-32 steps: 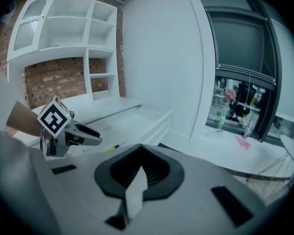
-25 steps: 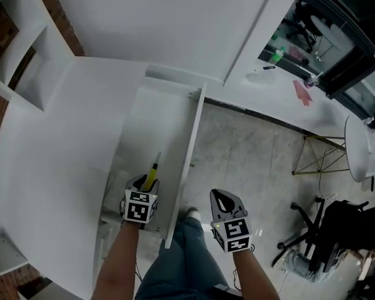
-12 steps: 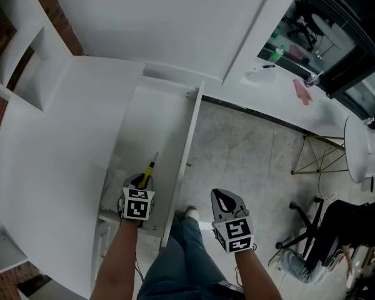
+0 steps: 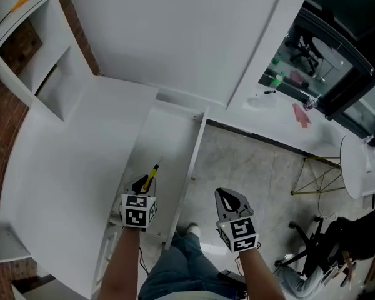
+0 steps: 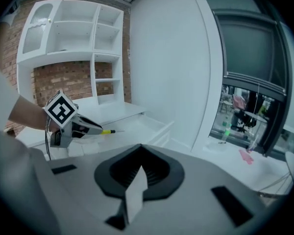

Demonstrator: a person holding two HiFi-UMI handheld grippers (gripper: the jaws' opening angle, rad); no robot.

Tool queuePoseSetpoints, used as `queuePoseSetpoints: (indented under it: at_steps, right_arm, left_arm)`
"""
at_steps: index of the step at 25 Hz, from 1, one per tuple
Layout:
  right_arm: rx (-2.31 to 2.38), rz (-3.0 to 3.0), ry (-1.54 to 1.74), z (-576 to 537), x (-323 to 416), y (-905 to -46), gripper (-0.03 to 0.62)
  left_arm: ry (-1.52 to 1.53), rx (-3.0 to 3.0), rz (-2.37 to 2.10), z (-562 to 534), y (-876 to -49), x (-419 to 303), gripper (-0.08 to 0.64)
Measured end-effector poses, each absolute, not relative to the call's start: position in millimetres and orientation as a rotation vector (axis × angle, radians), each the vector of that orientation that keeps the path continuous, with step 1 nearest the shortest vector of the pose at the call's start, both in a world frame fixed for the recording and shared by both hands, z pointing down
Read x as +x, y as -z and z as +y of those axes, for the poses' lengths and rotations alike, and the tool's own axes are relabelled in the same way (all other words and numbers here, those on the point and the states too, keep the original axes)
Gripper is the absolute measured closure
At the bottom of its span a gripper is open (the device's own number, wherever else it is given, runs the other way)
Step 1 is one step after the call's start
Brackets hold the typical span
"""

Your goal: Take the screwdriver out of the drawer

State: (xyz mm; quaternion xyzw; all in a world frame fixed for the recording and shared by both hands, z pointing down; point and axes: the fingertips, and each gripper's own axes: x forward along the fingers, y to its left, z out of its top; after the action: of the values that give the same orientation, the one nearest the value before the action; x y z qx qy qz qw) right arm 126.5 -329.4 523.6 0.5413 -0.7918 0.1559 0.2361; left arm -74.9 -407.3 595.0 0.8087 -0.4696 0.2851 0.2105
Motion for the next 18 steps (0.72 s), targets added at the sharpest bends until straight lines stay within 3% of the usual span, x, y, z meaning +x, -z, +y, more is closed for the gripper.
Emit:
queuePoseSetpoints:
  at_steps: [9,18]
  right_arm:
    - [1.51,-2.251,-0.332,-354.5,110.1,-484.6,0.581]
    - [1.439,-2.294,-0.306,-361.1,77.7,-477.4,0.581]
  left_arm:
    - [-0.663,2.279,-1.477,-416.5,-528.8,-120.4,0.479]
    - [-0.627,2.168,-1.666,-417.6,-513.1,-200.6,0.479]
